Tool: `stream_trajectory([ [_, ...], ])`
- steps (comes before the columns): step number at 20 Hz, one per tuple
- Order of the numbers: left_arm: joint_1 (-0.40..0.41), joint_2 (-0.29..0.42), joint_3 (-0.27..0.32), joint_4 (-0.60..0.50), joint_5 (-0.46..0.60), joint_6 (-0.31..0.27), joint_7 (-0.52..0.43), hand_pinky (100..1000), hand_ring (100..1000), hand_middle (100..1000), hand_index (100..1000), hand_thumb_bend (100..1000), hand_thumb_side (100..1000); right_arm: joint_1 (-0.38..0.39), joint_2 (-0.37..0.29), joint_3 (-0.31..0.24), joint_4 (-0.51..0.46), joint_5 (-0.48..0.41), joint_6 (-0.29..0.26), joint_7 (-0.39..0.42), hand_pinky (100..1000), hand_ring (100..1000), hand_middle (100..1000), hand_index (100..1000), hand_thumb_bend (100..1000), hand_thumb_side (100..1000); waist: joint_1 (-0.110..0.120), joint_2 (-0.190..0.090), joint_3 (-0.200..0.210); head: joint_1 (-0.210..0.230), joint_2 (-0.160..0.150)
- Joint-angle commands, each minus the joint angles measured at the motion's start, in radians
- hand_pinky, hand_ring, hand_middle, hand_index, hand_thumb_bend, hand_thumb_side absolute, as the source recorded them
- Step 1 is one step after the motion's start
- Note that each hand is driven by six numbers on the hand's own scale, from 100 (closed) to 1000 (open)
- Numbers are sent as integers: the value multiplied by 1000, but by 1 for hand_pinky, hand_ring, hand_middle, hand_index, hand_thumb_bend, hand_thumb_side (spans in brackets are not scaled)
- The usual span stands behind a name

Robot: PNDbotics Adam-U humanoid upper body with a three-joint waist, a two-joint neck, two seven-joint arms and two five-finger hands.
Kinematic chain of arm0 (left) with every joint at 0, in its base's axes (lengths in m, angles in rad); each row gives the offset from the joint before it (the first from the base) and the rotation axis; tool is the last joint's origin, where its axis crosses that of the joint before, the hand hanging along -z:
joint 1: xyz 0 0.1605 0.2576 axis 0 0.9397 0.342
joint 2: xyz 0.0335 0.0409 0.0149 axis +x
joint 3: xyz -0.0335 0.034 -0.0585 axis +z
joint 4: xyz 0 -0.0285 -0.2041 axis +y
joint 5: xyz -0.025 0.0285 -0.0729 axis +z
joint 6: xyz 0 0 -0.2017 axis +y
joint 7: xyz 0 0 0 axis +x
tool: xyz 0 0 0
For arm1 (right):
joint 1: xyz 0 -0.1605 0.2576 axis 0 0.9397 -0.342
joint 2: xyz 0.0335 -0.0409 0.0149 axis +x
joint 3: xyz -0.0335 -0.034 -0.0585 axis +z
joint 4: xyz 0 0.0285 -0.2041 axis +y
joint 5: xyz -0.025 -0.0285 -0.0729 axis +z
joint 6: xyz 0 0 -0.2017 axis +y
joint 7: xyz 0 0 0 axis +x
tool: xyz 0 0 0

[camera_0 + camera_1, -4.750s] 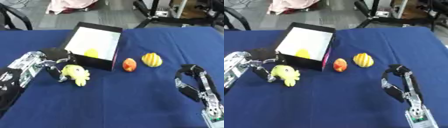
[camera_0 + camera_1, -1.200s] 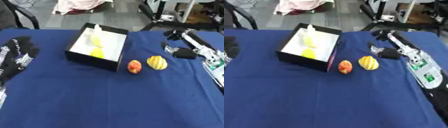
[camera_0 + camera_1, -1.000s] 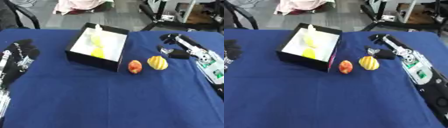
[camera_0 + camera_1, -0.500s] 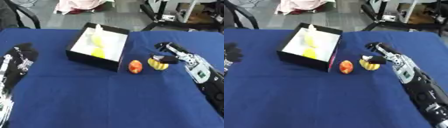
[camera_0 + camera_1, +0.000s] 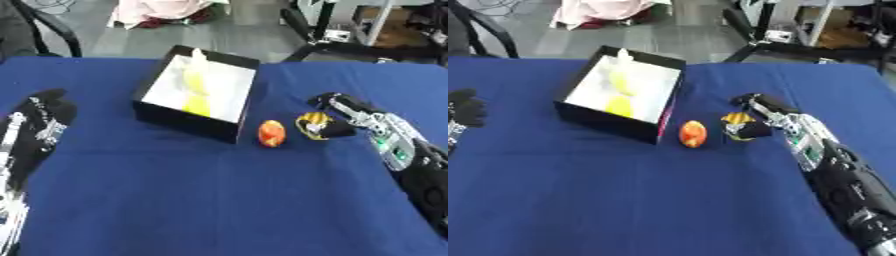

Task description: Pick up objects on the table and place them in the box.

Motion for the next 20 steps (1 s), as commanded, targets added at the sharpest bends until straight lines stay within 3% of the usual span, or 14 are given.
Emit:
stream_trajectory([
  [1, -4, 9, 9, -15, -6, -1, -5, 690, 680, 647, 817, 620, 750, -14, -39, -15, -7, 31, -3, 9, 840, 819, 815, 888, 353, 643, -4, -10, -1, 1, -1],
  [4, -2, 8, 10, -15, -10, -1, -6, 690, 680, 647, 817, 611, 754, -11, -44, -22, -1, 60, 2, 12, 839, 818, 814, 886, 342, 592, -4, -11, -2, 2, -1],
  [9, 0, 6, 11, -14, -13, 0, -6, 689, 680, 647, 817, 608, 756, -6, -47, -37, 23, 114, 22, -2, 837, 816, 806, 873, 278, 419, -4, -10, -2, 2, -1],
  [16, 1, 4, 11, -13, -14, 1, -5, 689, 679, 647, 817, 603, 758, -3, -46, -53, 55, 149, 31, -8, 834, 808, 779, 826, 236, 314, -4, -11, -3, 2, -1],
  [20, 0, 3, 12, -14, -14, 1, -4, 689, 679, 647, 817, 599, 760, -3, -43, -56, 63, 157, 31, -15, 827, 794, 734, 743, 215, 246, -3, -10, -2, 2, -1],
])
